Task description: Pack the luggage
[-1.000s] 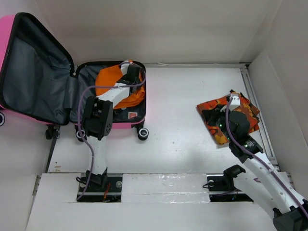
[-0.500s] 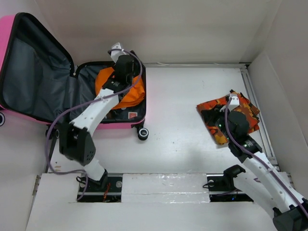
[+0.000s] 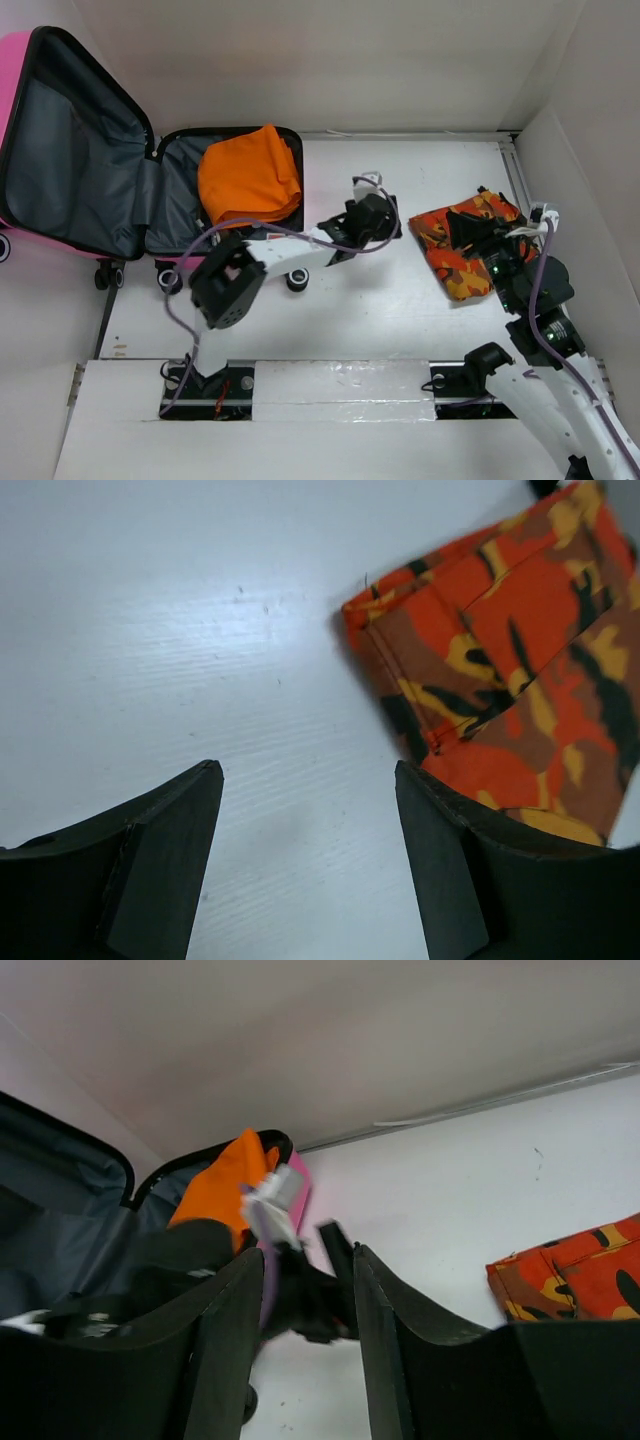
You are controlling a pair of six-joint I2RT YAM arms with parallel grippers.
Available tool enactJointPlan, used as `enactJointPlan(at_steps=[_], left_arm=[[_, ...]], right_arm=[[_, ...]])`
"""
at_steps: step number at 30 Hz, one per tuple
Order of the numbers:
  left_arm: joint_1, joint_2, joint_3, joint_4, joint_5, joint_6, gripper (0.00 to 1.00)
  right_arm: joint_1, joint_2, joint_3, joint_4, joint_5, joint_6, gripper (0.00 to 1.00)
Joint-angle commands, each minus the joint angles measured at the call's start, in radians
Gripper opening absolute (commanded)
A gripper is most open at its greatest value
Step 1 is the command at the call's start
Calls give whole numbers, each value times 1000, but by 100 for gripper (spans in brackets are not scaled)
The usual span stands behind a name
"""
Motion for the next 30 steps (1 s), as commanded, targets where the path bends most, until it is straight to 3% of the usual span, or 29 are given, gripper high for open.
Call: enactJointPlan(at_steps=[1,6,15,18,19,20,21,24,30], left_arm=[[-36,101,148,-2,60,-25,66],[-55,330,320,-46,120,-46,66],[-55,573,584,-99,131,-91,59],[-55,626,636,-108,131,-100,39],[-55,626,636,-108,121,-100,29],[-55,637,636,-108,112,-109,6],[-55,637,636,-108,97,-109,0],[-27,532,535,-68,63,-109,0],[48,221,114,68,-46,-91,0]], right_arm=[[6,0,39,-28,18,2,47],[6,0,18,-39,5,2,47],[6,29,18,-39,-13,2,47],[6,39,9,-28,-24,2,47],[6,39,9,-19,-24,2,47],[6,39,9,-19,-24,-8,47],[6,39,-1,-19,-24,-8,47],[6,39,-10,-19,-24,-8,47],[6,69,-42,7,-39,-11,47]])
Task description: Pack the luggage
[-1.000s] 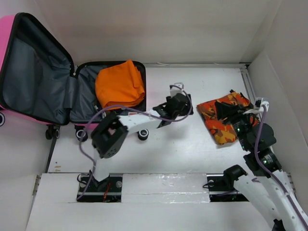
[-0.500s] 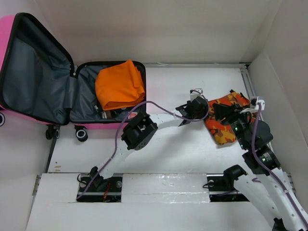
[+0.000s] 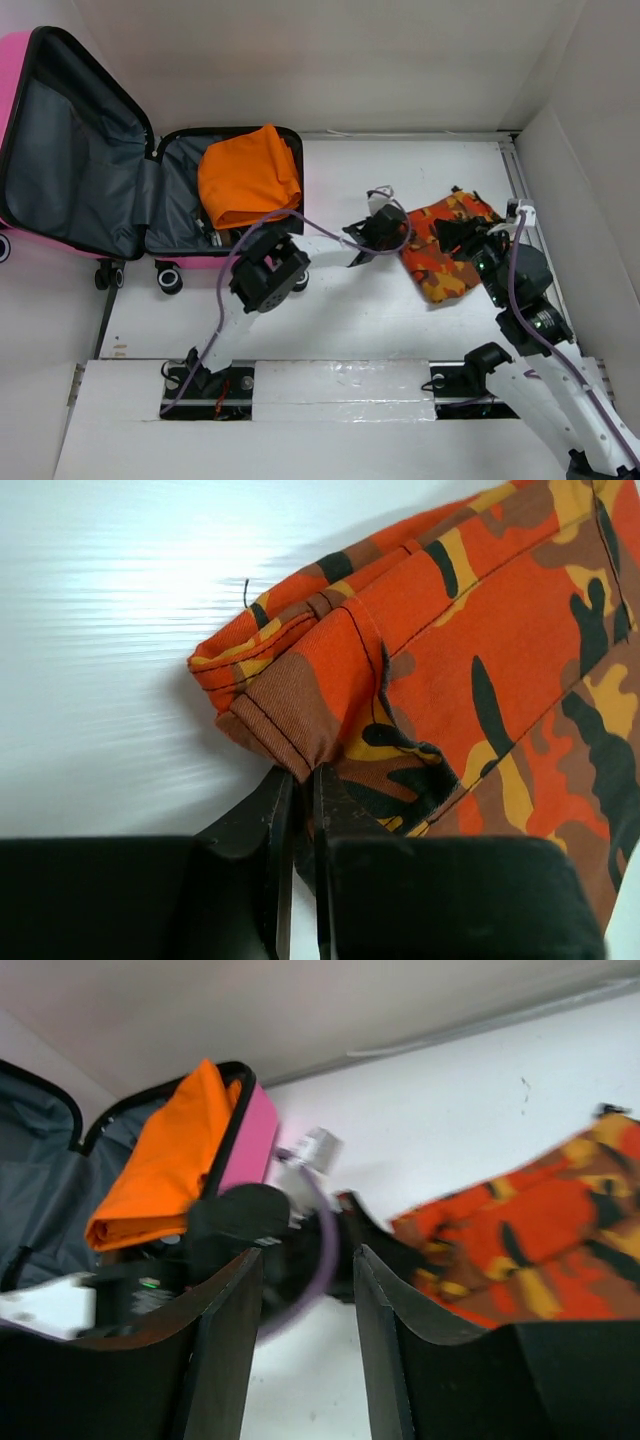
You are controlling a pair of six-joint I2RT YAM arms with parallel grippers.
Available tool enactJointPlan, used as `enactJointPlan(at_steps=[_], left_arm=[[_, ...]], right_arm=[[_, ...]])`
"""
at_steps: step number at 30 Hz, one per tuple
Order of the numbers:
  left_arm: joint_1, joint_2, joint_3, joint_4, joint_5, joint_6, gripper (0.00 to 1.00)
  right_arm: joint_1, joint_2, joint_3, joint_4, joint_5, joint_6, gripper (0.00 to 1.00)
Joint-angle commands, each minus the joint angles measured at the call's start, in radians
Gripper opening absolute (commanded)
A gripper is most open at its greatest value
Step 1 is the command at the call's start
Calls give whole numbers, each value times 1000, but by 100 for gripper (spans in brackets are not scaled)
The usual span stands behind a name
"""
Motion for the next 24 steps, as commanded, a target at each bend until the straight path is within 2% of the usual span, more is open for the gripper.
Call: enactJointPlan(at_steps=[1,2,3,6,7,8,13,17,22,24], left_arm=[[87,-210,-167,7,-139,21,0],[88,-241,-242,23,-150,32,0],[106,-262,-265,24,-150,32,8],[138,-287,-264,-45,-126,66,49],[138,-296,-255,-64,-126,75,71],[138,-310,-255,-82,-126,75,75],[91,-388,-400,-82,-138,46,75],[69,-434,-515,-58,-81,-46,69],[5,-396,-528,-81,-72,-118,66],[5,-359,-477,-101,-72,-133,63]], right_arm=[[6,9,-13,54,-32,-6,47],[6,24,-13,54,-32,-6,47],[6,35,-13,65,-41,-6,47],[6,63,-23,94,-52,-6,47],[6,73,-23,103,-66,-6,47],[6,73,-23,103,-66,-6,47],[6,89,-23,103,-60,-6,47],[6,89,-32,103,-60,-15,47],[6,98,-32,103,-60,-15,47],[6,98,-32,103,-60,-15,47]])
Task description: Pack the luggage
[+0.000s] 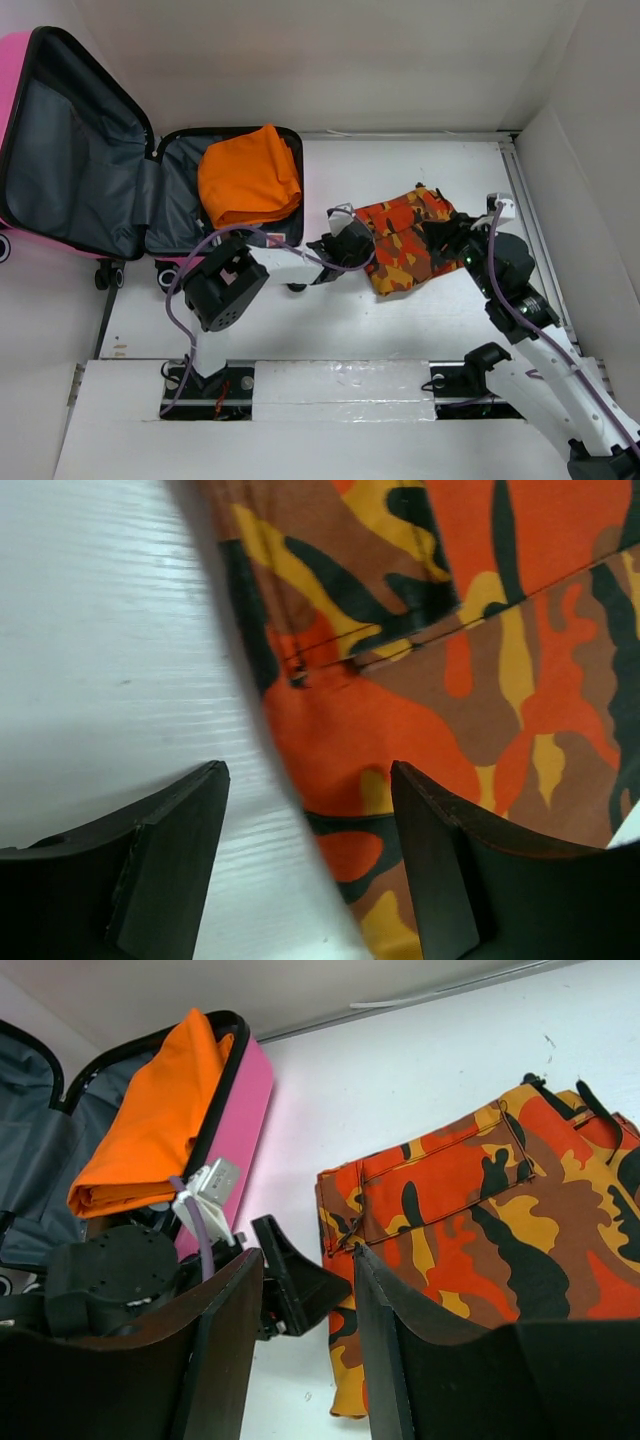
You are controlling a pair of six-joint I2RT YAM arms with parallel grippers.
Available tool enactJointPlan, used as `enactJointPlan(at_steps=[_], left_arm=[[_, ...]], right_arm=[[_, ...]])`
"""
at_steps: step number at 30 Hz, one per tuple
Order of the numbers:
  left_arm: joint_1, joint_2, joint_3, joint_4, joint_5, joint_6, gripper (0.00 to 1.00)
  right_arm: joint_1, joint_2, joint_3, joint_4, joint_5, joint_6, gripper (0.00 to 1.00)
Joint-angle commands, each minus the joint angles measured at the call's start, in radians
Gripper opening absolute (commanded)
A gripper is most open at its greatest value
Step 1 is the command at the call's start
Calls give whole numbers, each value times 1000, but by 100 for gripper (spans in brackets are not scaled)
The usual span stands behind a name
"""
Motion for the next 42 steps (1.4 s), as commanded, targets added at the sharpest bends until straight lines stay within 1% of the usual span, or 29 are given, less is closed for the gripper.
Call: enactJointPlan(at_steps=[1,3,7,9,12,14,16,18,19,20,21,22,23,24,25,26,27,28,29,31,32,33,34,35,36,37,38,39,42], left_arm=[[-19,67,50,-42,38,-57,62],[-28,97,84,-29,38,-57,55],[-28,163,145,-28,49,-57,35],[-28,183,170,-28,24,-40,25],[-13,183,228,-28,-15,-2,0],[6,183,257,-28,-5,20,0],[29,128,267,-14,-17,88,0],[44,88,317,-14,-17,164,0],[67,60,348,-31,-17,235,0],[81,60,428,-85,-17,268,0],[94,46,475,-119,-17,302,0],[127,46,519,-147,10,345,0],[145,46,567,-231,10,400,0],[168,37,669,-277,24,423,0],[193,37,716,-320,64,446,0],[250,22,754,-359,76,463,0],[280,5,796,-411,76,474,0],[308,-16,796,-422,86,495,0],[363,-74,796,-422,86,495,0],[423,-139,729,-422,86,495,0],[456,-200,701,-422,96,486,0],[534,-230,669,-413,105,477,0],[577,-254,594,-390,119,468,0],[622,-274,559,-390,157,456,0],[712,-299,525,-379,174,434,0],[755,-299,458,-364,175,434,0],[797,-310,424,-355,193,419,0],[878,-310,396,-342,226,419,0],[978,-301,322,-330,254,409,0]], right_arm=[[6,-3,-6,70,-14,-15,47],[6,-3,-6,70,-15,-15,47],[6,-31,-6,70,-15,-15,47],[6,-44,-6,70,-15,-15,47],[6,-64,-6,60,-24,-15,47],[6,-64,-15,60,-24,-15,47],[6,-64,-15,60,-33,-15,47],[6,-64,-15,60,-33,-15,47],[6,-77,-24,60,-33,-15,47],[6,-86,-24,60,-33,-15,47],[6,-86,-24,60,-33,-15,47],[6,-86,-24,60,-33,-15,47],[6,-95,-24,60,-33,-15,47],[6,-95,-24,60,-33,-15,47],[6,-107,-24,60,-33,-15,47],[6,-107,-33,60,-24,-15,47],[6,-116,-33,60,-24,-15,47],[6,-117,-33,60,-24,-24,47],[6,-117,-33,60,-24,-24,47],[6,-126,-33,51,-33,-24,47],[6,-126,-42,51,-33,-24,47],[6,-136,-42,51,-33,-24,47],[6,-137,-42,51,-33,-24,47],[6,-137,-42,51,-33,-24,47],[6,-137,-42,41,-33,-24,47],[6,-146,-42,40,-33,-24,47],[6,-146,-42,40,-33,-24,47],[6,-146,-42,40,-33,-24,47],[6,-155,-53,31,-33,-33,47]])
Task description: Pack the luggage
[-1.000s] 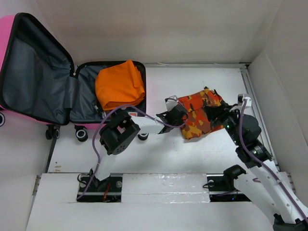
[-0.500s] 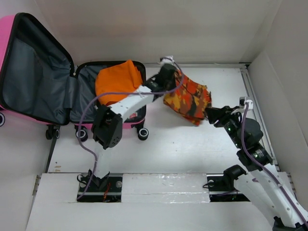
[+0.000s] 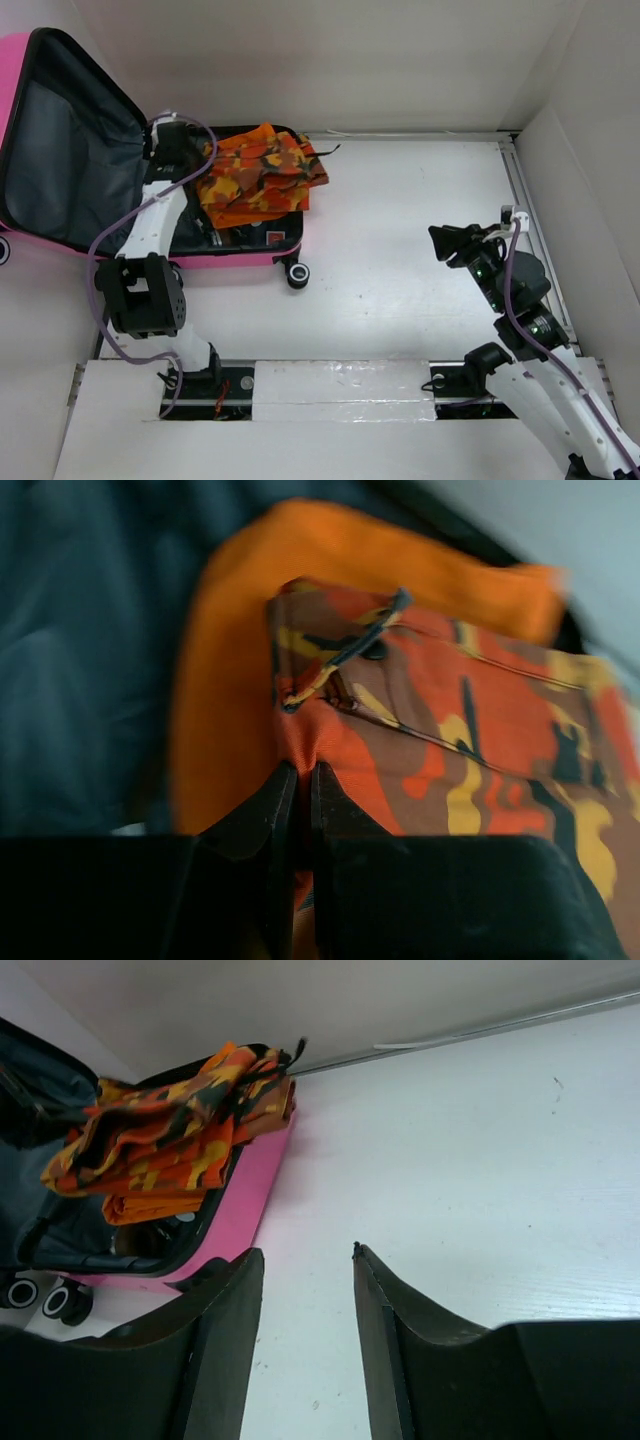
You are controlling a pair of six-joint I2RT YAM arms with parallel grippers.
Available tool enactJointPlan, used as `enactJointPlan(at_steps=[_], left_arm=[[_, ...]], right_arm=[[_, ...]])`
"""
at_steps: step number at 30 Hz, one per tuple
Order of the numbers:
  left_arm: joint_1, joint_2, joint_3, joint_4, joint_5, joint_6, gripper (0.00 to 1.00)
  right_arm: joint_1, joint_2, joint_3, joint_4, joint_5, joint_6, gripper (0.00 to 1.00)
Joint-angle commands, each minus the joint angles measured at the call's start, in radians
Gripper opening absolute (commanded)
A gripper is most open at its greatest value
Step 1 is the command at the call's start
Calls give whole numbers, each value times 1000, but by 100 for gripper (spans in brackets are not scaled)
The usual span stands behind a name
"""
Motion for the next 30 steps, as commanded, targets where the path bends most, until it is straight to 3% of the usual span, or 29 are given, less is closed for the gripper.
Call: enactJointPlan(at_steps=[1,11,16,21,24,25,29,30], left_arm=[[109,-24,-60,89,27,-10,0],[173,-2,-109,64,-278,-24,0],[264,-29,-109,76,-276,-49,0],[264,59,-38,25,-240,-7,0],[264,134,-5,-49,-222,-55,33],[264,123,-5,-49,-222,-55,49],[264,-28,-90,41,-235,-55,78],[264,-56,-90,26,-246,-55,78]], right_arm=[[6,-14,-4,21,-12,-18,47],[6,18,-13,21,-28,-18,47],[6,27,-13,30,-39,-18,47],[6,27,-13,39,-51,-18,47],[6,27,-13,39,-51,-18,47],[6,27,-13,39,-51,-18,47],[6,27,-13,39,-76,-18,48],[6,27,-23,53,-76,-18,48]])
